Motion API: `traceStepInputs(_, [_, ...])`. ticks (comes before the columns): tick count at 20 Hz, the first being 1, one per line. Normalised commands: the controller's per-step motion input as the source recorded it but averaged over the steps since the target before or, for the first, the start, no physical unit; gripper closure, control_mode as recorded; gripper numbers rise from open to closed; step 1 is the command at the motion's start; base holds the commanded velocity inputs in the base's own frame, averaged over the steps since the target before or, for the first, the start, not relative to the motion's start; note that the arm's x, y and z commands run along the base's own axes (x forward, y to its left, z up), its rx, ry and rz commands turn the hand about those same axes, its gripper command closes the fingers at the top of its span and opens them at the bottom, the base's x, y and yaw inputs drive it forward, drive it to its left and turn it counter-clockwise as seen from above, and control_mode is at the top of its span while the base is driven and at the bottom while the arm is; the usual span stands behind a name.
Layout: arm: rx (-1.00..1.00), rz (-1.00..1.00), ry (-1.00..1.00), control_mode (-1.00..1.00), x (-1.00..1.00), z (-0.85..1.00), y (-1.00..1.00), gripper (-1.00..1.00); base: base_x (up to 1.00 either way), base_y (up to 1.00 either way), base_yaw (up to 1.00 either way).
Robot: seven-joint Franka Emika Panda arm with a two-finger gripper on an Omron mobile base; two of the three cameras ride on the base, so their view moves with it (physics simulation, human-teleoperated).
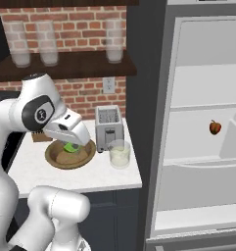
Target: Grab a lemon wedge from the fridge and one ice cube from the ice bowl, and put them in the glass of lemonade.
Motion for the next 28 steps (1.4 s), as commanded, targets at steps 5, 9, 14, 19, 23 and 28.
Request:
traceStepInputs(5, [-0.02,-0.19,-0.01,-1.0,0.6,-0.06,0.0,1.0,0.0,0.0,0.0])
traceStepInputs(9, [0.0,-0.21,-0.05,-1.0,0.48,-0.28,0.0,1.0,0.0,0.0,0.0])
traceStepInputs(14, [0.0,-0.16,-0.01,-1.0,0.44,-0.37,0.0,1.0,0.0,0.0,0.0])
traceStepInputs(19, [0.0,-0.05,0.02,-1.0,0.34,-0.06,-0.39,1.0,0.0,0.0,0.0])
traceStepInputs(23, [0.01,0.0,0.0,-1.0,0.02,0.0,-0.41,1.0,0.0,0.0,0.0])
traceStepInputs(28, [0.04,0.04,0.0,-1.0,-0.01,0.0,-0.15,1.0,0.0,0.0,0.0])
